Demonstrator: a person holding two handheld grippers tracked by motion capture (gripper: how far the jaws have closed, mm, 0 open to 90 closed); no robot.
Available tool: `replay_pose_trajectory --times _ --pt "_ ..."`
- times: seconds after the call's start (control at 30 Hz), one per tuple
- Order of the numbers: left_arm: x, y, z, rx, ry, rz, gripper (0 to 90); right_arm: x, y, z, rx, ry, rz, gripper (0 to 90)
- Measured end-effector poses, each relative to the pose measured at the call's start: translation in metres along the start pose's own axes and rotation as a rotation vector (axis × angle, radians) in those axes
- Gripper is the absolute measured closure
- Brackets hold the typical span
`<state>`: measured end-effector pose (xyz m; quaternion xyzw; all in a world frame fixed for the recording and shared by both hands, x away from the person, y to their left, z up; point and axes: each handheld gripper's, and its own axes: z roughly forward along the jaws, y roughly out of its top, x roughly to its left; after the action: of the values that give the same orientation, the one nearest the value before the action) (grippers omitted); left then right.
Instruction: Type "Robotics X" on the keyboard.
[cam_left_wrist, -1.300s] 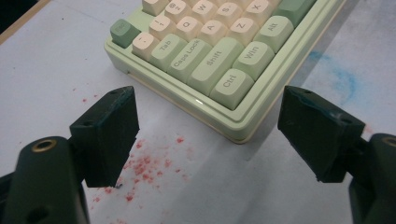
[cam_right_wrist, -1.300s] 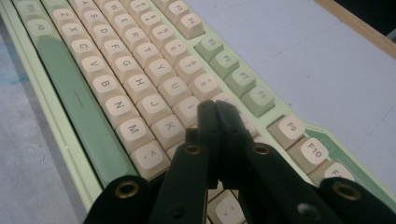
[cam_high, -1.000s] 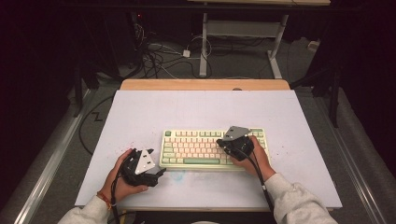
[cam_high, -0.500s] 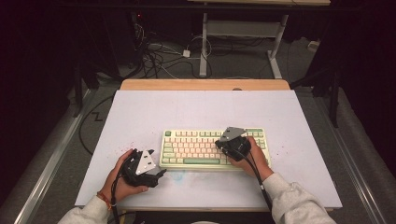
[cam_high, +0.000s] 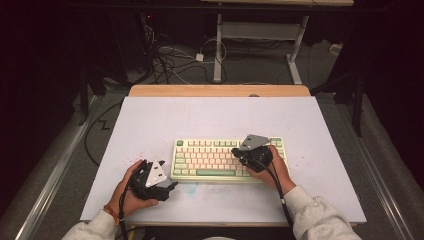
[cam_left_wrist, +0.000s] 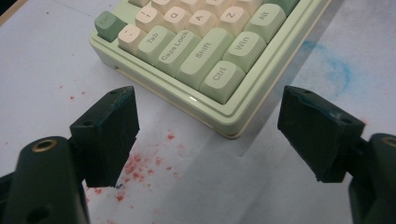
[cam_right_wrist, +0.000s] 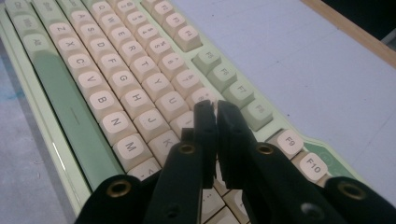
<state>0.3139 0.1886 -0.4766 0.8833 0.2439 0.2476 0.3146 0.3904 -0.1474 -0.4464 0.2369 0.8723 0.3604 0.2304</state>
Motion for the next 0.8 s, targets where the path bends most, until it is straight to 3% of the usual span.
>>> replay_pose_trajectory --times 0.2,0.57,0.8 --pt "0.0 0.0 0.001 0.003 -0.002 0.001 19.6 -0.001 0.0 -0.009 -0.042 -0.005 0.018 79.5" --pt "0.0 0.0 0.0 0.006 -0.002 0.002 19.6 -0.003 -0.004 -0.028 -0.121 -0.024 0.031 51.3" --pt "0.0 -0.001 0.0 0.006 0.0 0.001 19.6 0.0 -0.007 -0.036 -0.154 -0.076 0.025 34.0"
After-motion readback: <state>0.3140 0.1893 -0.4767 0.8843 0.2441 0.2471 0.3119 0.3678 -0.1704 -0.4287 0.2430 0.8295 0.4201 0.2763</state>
